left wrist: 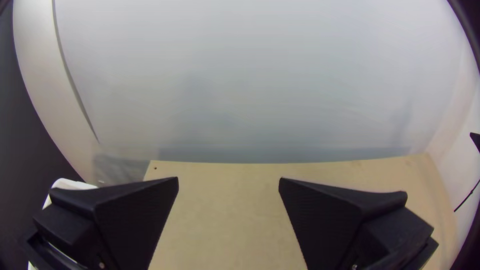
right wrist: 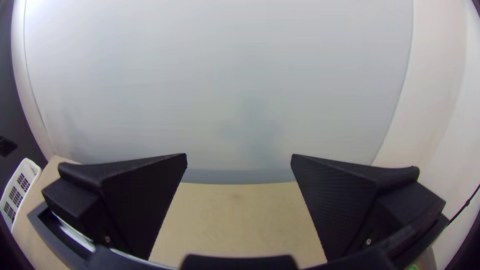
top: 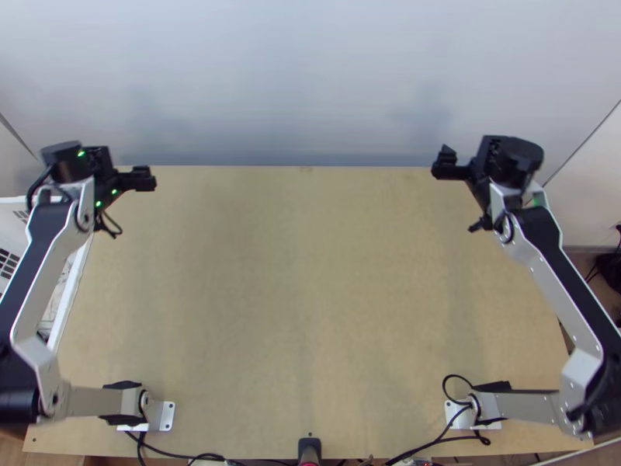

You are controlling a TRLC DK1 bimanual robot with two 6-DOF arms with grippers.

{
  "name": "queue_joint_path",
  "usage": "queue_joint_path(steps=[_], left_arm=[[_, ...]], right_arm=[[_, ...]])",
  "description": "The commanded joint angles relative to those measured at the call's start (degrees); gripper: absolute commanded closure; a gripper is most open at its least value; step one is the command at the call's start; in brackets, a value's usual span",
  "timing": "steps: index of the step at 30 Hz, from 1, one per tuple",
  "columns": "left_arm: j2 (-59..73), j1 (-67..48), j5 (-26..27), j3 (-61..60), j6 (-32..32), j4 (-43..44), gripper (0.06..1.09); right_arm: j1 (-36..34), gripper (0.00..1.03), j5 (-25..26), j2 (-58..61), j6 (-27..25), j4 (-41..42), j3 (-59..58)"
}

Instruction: Fold the t-shirt

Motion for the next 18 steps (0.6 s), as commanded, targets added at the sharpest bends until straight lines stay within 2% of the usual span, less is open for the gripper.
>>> queue_joint_path(steps=[1,10,14,18], left_arm=[[10.43,-2.29,0.21,8.44,-1.18,-4.33,0.11],[11.13,-1.94,0.48,8.53,-3.38,-4.25,0.11],[11.48,1.32,0.48,7.91,-3.73,-3.72,0.11],[9.37,5.27,-1.19,5.01,0.23,-1.61,0.11]], right_arm=[[2.92,0.07,-0.09,6.77,-2.1,-1.02,7.18],[10.57,0.07,-0.97,7.92,-0.52,-5.24,12.1],[15.75,0.07,-4.75,7.04,2.21,-9.46,13.5],[21.29,0.07,-5.98,6.86,3.7,-12.45,14.82]])
